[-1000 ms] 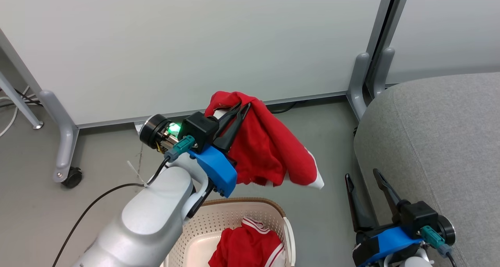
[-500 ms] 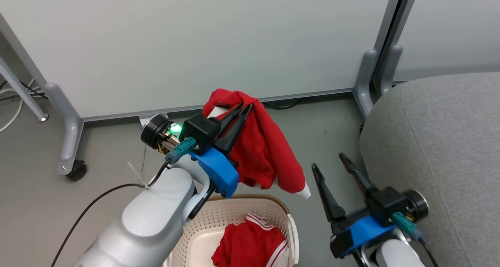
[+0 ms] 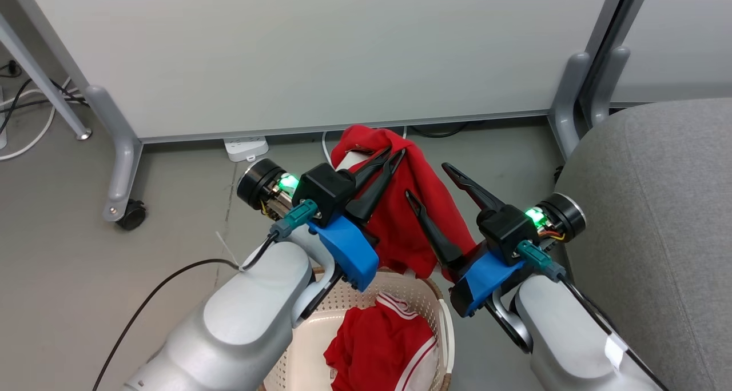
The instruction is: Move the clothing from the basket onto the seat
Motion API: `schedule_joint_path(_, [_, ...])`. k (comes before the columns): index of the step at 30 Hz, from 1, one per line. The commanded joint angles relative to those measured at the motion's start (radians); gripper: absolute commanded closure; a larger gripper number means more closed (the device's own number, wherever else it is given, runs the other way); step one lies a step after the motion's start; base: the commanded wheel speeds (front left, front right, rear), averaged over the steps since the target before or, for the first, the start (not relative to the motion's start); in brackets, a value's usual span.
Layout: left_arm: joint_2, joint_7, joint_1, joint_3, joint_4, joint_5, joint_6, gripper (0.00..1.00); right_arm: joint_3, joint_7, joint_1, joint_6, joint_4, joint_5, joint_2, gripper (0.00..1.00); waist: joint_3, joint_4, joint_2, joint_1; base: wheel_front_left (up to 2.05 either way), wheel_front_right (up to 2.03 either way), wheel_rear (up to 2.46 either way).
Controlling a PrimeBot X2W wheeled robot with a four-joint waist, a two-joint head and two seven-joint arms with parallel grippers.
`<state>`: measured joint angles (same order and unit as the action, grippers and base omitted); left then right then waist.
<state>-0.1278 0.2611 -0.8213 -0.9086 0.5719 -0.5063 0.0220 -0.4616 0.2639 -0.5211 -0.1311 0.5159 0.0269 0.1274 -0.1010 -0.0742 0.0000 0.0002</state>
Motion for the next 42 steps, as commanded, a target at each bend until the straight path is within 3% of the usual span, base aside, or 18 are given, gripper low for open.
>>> schedule_joint_path(1, [0.002, 0.002, -0.014, -0.001, -0.004, 0.007, 0.004, 1.0, -0.011, 0.001, -0.024, 0.001, 0.02, -0.002, 0.004, 0.0, -0.012, -0.013, 0.0, -0.0002, 0.0, 0.0, 0.0])
schedule_joint_path(8, [0.022, 0.004, -0.026, -0.016, -0.018, 0.015, 0.008, 1.0, -0.069, 0.001, -0.118, 0.001, 0.179, 0.016, -0.006, 0.0, -0.04, -0.039, 0.0, -0.0002, 0.0, 0.0, 0.0])
schedule_joint_path(9, [0.023, 0.004, -0.027, -0.016, -0.02, 0.016, 0.008, 1.0, -0.076, 0.001, -0.124, 0.001, 0.202, 0.024, -0.009, 0.46, -0.042, -0.042, 0.0, -0.0002, 0.0, 0.0, 0.0])
schedule_joint_path(10, [0.025, 0.004, -0.029, -0.017, -0.02, 0.016, 0.01, 1.0, -0.082, 0.001, -0.136, 0.001, 0.215, 0.029, -0.011, 1.0, -0.046, -0.044, 0.0, -0.0002, 0.0, 0.0, 0.0])
schedule_joint_path(37, [0.022, 0.006, -0.03, 0.004, -0.006, 0.024, 0.02, 1.0, -0.089, 0.001, -0.149, 0.001, 0.24, 0.098, -0.01, 1.0, -0.05, -0.038, 0.0, -0.0002, 0.0, 0.0, 0.0])
schedule_joint_path(38, [0.022, 0.006, -0.028, 0.006, -0.005, 0.023, 0.017, 0.73, -0.087, 0.001, -0.148, 0.001, 0.24, 0.102, -0.01, 1.0, -0.049, -0.037, 0.0, -0.0002, 0.0, 0.0, 0.0])
schedule_joint_path(39, [0.022, 0.006, -0.027, 0.008, -0.005, 0.025, 0.014, 0.0, -0.083, 0.001, -0.147, 0.001, 0.239, 0.105, -0.01, 1.0, -0.049, -0.036, 0.0, -0.0002, 0.0, 0.0, 0.0])
schedule_joint_path(42, [0.022, 0.005, -0.021, 0.01, 0.0, 0.026, 0.013, 0.0, -0.06, 0.001, -0.14, 0.001, 0.236, 0.116, -0.011, 1.0, -0.048, -0.035, 0.0, -0.0002, 0.0, 0.0, 0.0])
